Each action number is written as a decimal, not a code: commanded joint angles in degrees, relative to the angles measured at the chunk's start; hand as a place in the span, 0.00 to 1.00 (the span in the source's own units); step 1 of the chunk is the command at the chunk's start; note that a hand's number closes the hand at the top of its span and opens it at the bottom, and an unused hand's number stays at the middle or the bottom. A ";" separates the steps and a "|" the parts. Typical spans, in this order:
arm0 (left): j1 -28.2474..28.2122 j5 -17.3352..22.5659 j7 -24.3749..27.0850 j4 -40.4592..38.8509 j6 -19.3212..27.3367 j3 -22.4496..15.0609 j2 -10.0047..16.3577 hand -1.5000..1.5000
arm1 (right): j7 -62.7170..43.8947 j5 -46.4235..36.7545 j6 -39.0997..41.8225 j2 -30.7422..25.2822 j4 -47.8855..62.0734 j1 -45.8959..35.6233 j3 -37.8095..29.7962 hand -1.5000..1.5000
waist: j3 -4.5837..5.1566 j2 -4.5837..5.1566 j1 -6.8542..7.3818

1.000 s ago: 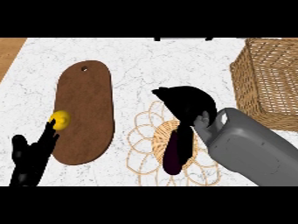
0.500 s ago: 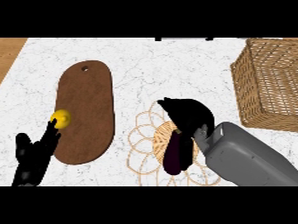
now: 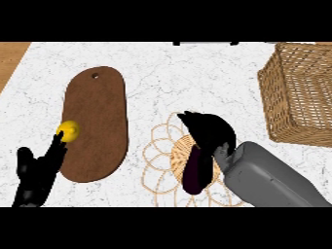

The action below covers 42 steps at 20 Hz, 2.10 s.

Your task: Pick the eggplant from the placemat and place it in the basket

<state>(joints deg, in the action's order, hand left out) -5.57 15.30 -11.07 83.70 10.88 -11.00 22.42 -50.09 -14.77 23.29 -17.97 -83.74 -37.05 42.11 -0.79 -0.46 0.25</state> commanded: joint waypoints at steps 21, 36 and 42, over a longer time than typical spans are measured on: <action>0.01 -1.10 -2.56 -5.43 -3.60 2.00 -3.11 0.50 | 1.95 -11.24 2.19 7.97 8.05 5.81 0.41 0.00 | 0.81 0.52 -0.21; -3.61 -3.07 0.37 -4.14 -5.81 3.67 -2.81 0.50 | 15.06 -20.96 1.07 5.90 12.67 6.35 1.75 1.00 | 0.81 0.49 0.07; -0.98 -4.66 -3.99 -3.39 -3.89 3.24 -4.32 0.50 | 16.37 -24.34 0.51 7.50 13.96 6.21 1.06 1.00 | 0.80 0.52 -0.12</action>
<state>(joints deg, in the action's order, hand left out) -6.76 11.22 -12.56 84.90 7.24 -7.34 19.06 -34.48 -37.41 23.44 -11.43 -70.74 -30.20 43.91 -0.51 -0.77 0.22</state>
